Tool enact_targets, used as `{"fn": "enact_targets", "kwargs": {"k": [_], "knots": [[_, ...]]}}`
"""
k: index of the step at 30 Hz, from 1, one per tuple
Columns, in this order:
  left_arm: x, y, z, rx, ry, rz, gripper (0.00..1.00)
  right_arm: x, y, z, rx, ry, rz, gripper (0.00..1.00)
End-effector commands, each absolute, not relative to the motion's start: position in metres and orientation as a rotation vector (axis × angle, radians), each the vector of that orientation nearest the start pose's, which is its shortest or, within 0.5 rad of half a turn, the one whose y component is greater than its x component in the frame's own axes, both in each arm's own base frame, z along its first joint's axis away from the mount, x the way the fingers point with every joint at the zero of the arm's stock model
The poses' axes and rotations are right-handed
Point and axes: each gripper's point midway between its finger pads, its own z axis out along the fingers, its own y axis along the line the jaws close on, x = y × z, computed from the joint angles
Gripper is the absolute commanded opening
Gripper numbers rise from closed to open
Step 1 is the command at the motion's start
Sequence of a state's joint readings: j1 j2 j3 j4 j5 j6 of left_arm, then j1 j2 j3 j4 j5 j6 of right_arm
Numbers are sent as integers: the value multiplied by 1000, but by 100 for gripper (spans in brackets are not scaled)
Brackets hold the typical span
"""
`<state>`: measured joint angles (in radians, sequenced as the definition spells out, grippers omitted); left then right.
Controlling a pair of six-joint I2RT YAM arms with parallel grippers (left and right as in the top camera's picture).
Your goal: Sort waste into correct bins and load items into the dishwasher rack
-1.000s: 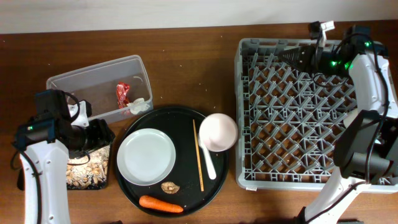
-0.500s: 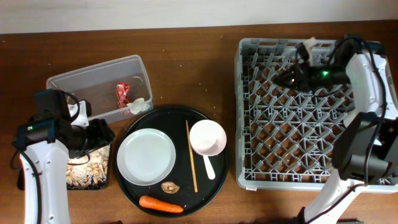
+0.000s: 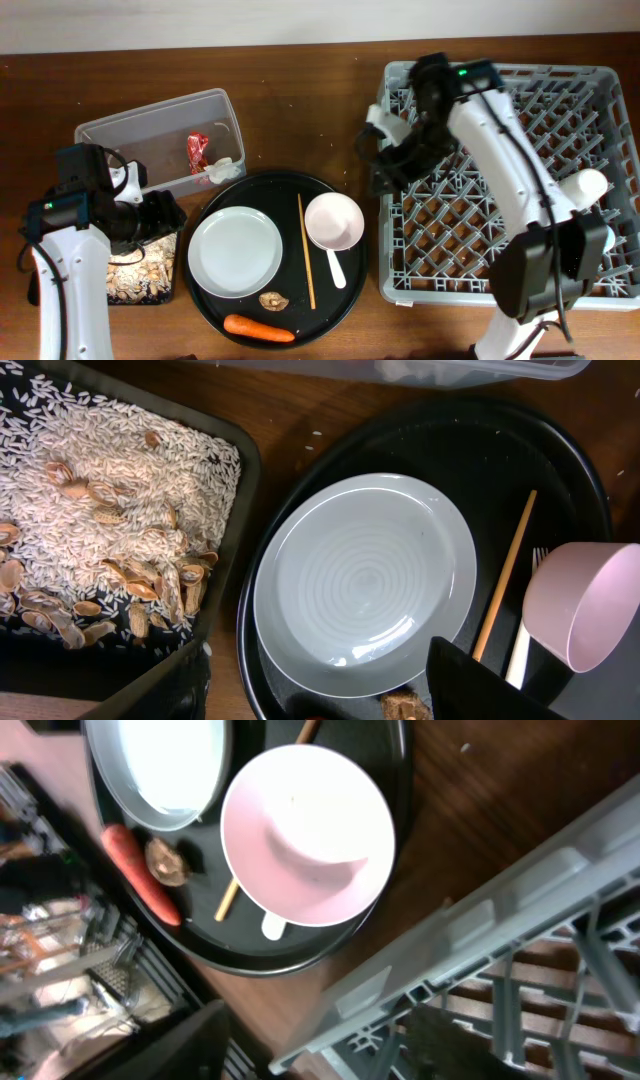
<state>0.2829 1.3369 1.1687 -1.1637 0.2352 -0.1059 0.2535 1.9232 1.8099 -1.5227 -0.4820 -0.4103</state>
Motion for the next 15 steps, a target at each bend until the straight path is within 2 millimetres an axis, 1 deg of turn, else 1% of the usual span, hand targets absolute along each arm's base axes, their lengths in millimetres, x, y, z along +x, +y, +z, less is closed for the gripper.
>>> {"fn": "enact_targets", "kwargs": {"k": [1,2,5,7,8,9,11,15], "knots": [[267,35,154,-520,2817,-324,69,318,169,161,-939,2973,566,64],[267,35,154,-520,2817,-324,69,318,171,157,-953,2972,548,64],[266,35,154,-520,2818,-324,69,316,181,135,-1017,2959,505,64],[266,35,154,-520,2818,-324,69,316,181,123,-1036,2957,467,64],[266,35,154,-521,2818,-324,69,315,183,114,-1048,2954,455,64],[266,35,154,-520,2818,-324,69,314,185,100,-1062,2946,448,63],[266,35,154,-521,2818,-324,69,313,187,84,-1072,2938,443,63],[266,35,154,-521,2818,-324,69,308,190,60,-1089,2924,444,61]]}}
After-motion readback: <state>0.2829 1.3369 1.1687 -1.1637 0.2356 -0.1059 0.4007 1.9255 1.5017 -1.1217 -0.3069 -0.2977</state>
